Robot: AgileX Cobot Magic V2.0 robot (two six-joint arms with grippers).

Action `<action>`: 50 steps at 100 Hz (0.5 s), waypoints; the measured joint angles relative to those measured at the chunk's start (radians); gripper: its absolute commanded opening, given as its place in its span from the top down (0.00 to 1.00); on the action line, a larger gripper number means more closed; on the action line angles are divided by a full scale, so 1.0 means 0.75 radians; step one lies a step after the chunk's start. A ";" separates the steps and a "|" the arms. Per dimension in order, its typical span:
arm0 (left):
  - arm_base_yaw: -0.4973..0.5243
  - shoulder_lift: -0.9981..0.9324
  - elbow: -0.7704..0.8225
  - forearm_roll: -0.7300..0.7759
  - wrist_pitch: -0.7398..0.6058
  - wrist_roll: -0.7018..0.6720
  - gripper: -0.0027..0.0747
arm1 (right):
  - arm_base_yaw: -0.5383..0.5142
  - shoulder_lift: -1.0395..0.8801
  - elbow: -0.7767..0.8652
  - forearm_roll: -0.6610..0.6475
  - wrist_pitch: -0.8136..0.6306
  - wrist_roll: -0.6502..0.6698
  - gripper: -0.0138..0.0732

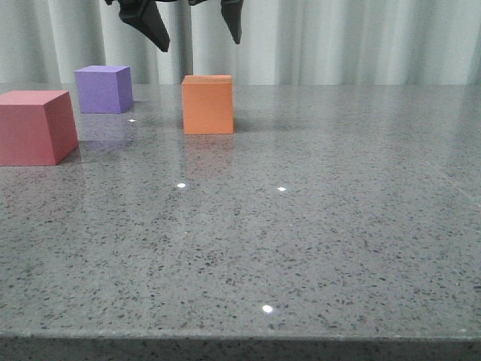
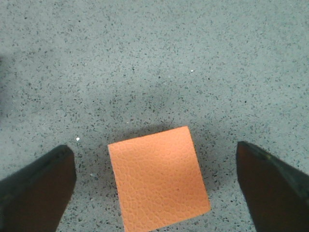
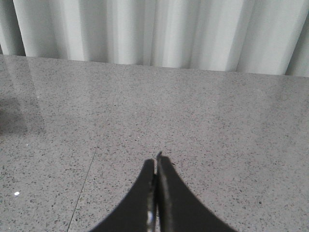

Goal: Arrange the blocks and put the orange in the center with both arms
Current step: 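Lower the open left gripper over the orange cube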

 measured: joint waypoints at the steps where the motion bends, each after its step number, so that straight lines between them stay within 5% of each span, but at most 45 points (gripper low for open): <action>1: 0.000 0.003 0.000 0.000 0.000 0.000 0.15 | 0.000 0.000 0.000 0.000 0.000 0.000 0.92; 50: 0.000 0.126 -0.004 -0.005 0.039 -0.026 0.16 | 0.000 0.000 0.000 0.000 0.001 0.000 0.92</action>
